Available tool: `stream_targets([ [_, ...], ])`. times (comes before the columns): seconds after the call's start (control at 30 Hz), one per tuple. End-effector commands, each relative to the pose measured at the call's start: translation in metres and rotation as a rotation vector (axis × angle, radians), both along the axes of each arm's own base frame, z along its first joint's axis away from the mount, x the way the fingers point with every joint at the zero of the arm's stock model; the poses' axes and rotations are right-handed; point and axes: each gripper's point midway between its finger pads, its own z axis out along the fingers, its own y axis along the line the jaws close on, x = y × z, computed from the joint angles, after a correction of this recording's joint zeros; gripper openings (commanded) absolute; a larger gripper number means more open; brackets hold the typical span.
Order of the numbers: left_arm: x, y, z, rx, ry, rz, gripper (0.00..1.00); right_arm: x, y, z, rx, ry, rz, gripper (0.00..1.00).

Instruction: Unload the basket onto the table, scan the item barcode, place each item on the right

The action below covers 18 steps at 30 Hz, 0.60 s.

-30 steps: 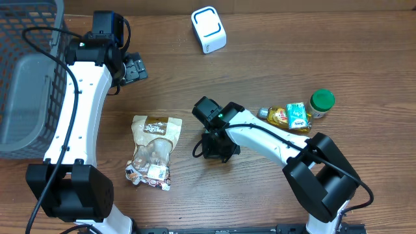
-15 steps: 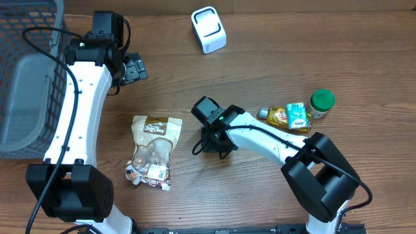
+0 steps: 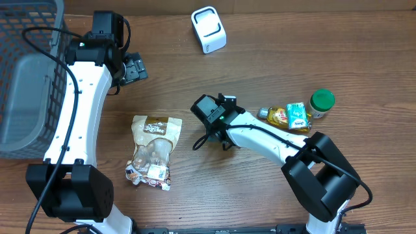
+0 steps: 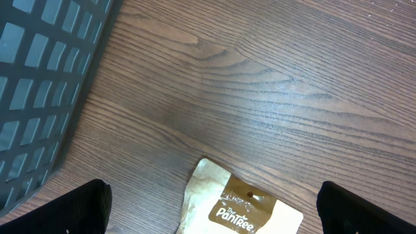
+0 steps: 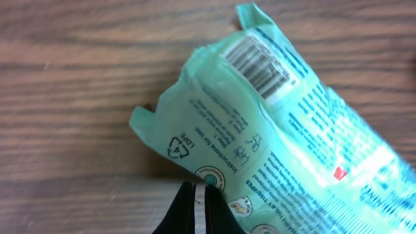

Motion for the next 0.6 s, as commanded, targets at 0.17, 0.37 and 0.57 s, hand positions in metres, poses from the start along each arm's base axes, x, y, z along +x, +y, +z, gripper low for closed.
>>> stream_targets([
  [0.17, 0.001, 0.0, 0.008, 0.0, -0.02, -0.014, 1.0, 0.027, -0.042, 0.004, -0.072, -0.065, -0.117, 0.04],
  [0.37, 0.001, 0.0, 0.008, 0.0, -0.02, -0.014, 1.0, 0.04, -0.066, 0.004, -0.072, -0.06, -0.189, 0.04],
  [0.57, 0.001, 0.0, 0.008, 0.001, -0.02, -0.013, 1.0, 0.043, -0.076, 0.001, -0.033, -0.025, -0.227, 0.08],
])
